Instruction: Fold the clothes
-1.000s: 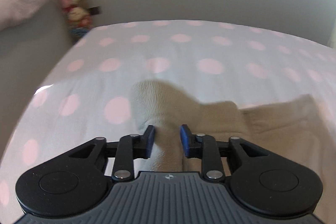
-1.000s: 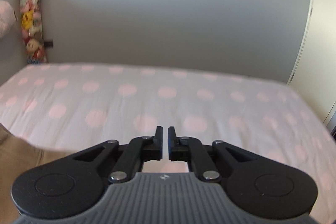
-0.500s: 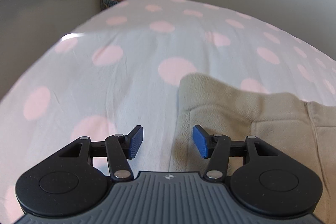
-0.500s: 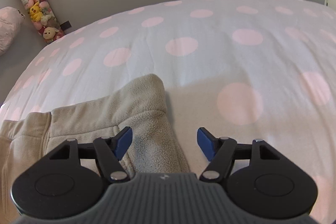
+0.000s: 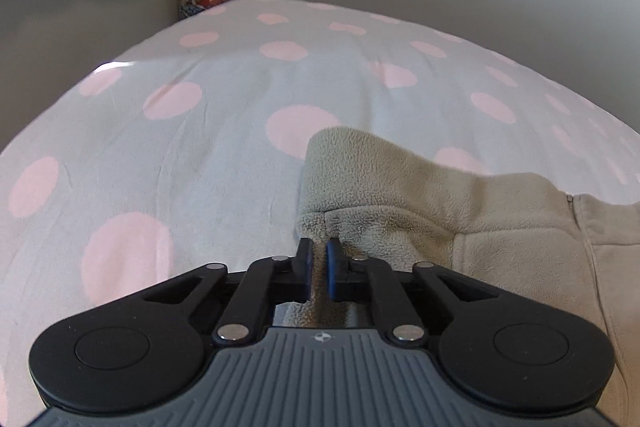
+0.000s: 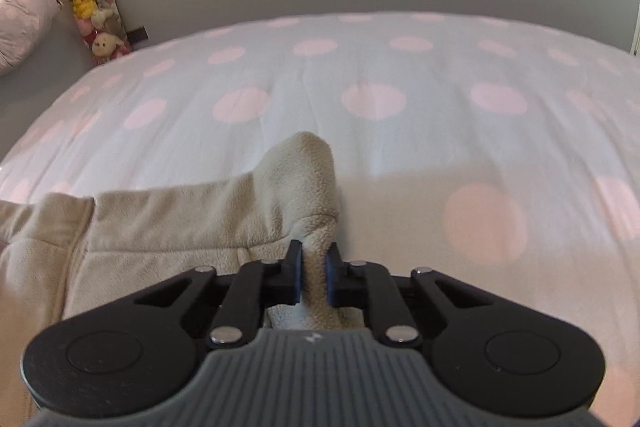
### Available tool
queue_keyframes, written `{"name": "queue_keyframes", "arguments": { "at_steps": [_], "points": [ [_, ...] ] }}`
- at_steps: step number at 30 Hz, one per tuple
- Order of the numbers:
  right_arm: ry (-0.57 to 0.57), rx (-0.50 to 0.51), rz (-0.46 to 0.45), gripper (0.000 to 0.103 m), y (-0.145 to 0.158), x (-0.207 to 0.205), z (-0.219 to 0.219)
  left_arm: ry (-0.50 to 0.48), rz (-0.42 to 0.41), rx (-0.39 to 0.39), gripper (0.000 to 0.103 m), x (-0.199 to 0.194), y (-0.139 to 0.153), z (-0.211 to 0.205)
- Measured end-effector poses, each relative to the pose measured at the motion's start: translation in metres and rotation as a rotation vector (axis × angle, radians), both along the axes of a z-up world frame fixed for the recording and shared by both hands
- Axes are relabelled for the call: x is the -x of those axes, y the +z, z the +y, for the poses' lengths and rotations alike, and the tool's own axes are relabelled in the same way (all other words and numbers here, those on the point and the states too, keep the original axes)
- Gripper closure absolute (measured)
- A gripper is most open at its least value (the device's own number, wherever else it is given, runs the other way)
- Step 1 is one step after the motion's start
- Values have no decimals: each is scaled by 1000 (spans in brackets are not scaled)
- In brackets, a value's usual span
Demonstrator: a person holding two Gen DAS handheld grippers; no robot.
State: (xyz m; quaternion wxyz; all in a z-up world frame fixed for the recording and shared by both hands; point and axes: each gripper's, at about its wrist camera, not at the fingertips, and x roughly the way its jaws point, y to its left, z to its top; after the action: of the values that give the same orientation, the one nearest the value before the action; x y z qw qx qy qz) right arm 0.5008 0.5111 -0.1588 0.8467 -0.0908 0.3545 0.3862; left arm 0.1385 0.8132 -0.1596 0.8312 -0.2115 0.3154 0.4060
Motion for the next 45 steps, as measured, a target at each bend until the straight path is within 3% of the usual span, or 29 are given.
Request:
{"name": "queue_keyframes", "arguments": {
  "at_steps": [5, 8, 10, 12, 15, 16, 17, 22, 29, 34, 40, 45],
  "points": [
    [14, 20, -225, 91, 43, 13, -6, -66, -100, -94, 100, -18, 50, -4],
    [-73, 40, -298, 91, 58, 7, -16, -113, -68, -149, 100, -42, 60, -14],
    [-98, 66, -254, 91, 53, -4, -22, -97, -22, -164, 100, -56, 56, -17],
    [-80, 98, -226, 89, 42, -8, -24, -74, 33, -127, 97, -64, 44, -14],
    [-112, 134, -227, 66, 34, -11, -32, -30, 68, -124, 86, -60, 34, -14],
    [-138, 142, -232, 61, 32, -11, -37, -28, 62, -127, 77, -51, 34, -17],
    [-134, 129, -202, 61, 32, -11, -44, -37, 60, -121, 72, -43, 35, -20],
    [-63, 74, -49, 61, 30, 3, -82, -118, 36, -75, 72, -3, 38, -51],
    [65, 101, 112, 54, 24, 77, -130, -282, -35, -8, 72, 44, 47, -143],
    [139, 119, 199, 54, 23, 148, -179, -291, -70, 109, 72, 88, 53, -202],
    [215, 130, 270, 47, 30, 246, -237, -328, -50, 172, 72, 149, 63, -284],
    [232, 125, 325, 41, 35, 334, -282, -313, 19, 228, 68, 187, 69, -352]
  ]
}}
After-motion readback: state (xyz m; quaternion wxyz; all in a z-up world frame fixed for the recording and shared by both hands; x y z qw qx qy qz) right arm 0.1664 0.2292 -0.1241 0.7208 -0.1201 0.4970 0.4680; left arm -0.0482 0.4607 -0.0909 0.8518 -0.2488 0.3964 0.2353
